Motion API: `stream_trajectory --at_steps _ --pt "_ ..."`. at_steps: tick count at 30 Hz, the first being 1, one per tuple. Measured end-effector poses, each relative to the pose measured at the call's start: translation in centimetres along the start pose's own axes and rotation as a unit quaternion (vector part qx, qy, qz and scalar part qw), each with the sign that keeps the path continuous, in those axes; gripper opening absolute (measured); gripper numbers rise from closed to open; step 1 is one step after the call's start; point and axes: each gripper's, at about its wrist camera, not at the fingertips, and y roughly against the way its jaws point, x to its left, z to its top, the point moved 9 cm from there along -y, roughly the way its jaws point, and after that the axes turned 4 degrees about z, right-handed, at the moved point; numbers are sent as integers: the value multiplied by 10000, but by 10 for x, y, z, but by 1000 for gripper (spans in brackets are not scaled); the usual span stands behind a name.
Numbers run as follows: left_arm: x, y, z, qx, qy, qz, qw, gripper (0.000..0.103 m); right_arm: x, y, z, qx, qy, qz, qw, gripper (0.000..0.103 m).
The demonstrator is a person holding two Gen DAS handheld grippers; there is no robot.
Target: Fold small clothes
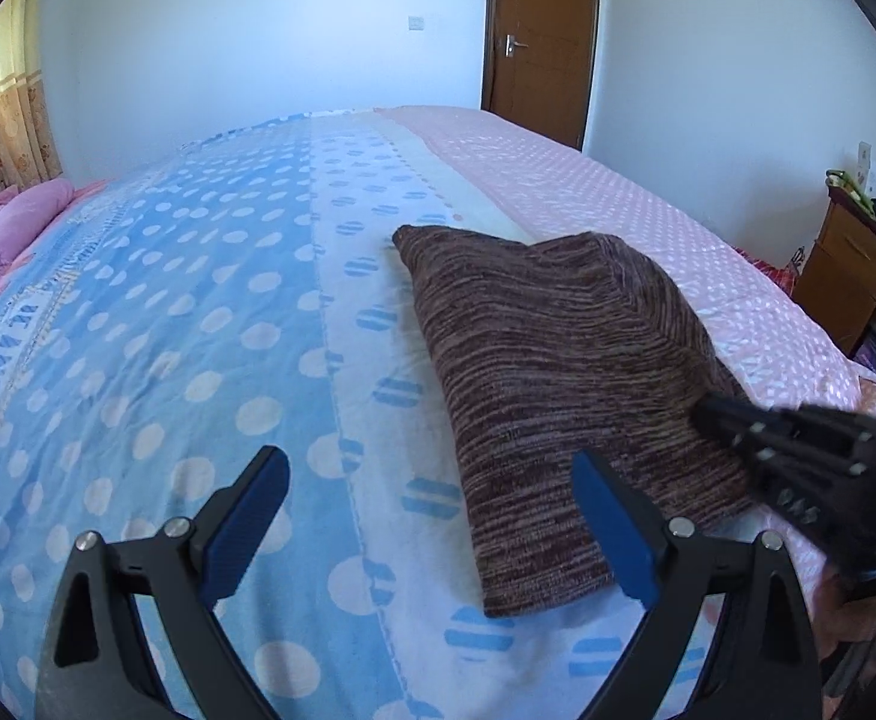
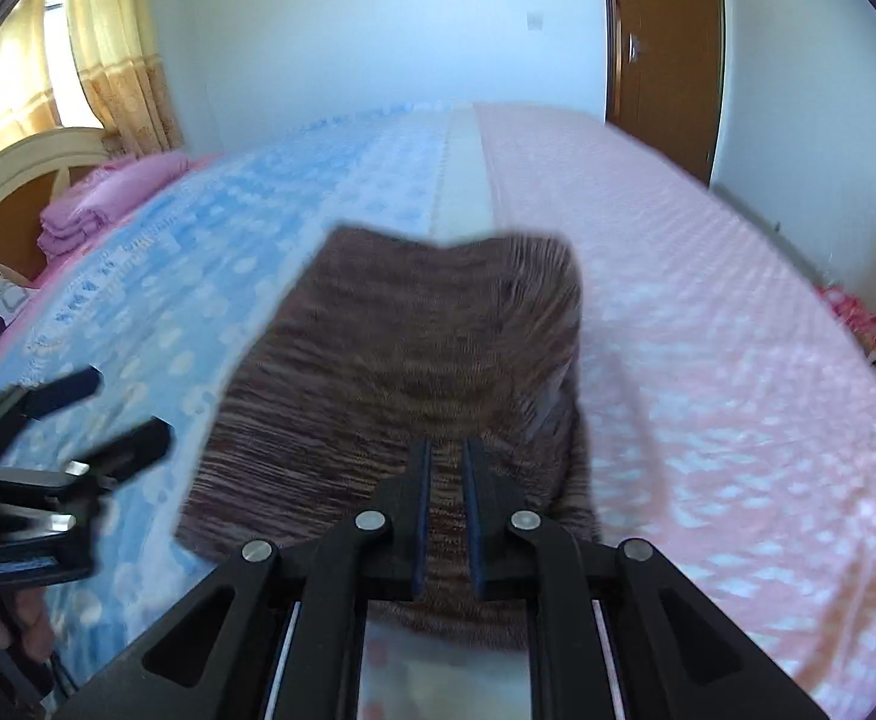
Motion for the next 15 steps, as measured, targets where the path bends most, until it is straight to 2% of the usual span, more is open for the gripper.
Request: stream_trajectory --at_steps 1,4,9,12,15 --pt "-1 -3 0 24 15 -15 10000 97 -8 -10 -12 170 -144 39 9997 10" --pt "-4 -13 1 112 72 -83 9999 97 -14 -7 -25 120 -392 362 9985 10" --pt "-10 -26 -1 277 106 -176 9994 97 -14 4 -40 305 -229 487 9981 10" --pt "-11 -29 -1 280 89 -216 9993 97 -14 10 -39 416 -359 651 9964 10" --pt "-10 -30 3 198 131 -305 9993 97 -20 26 -17 -11 -606 971 9934 12"
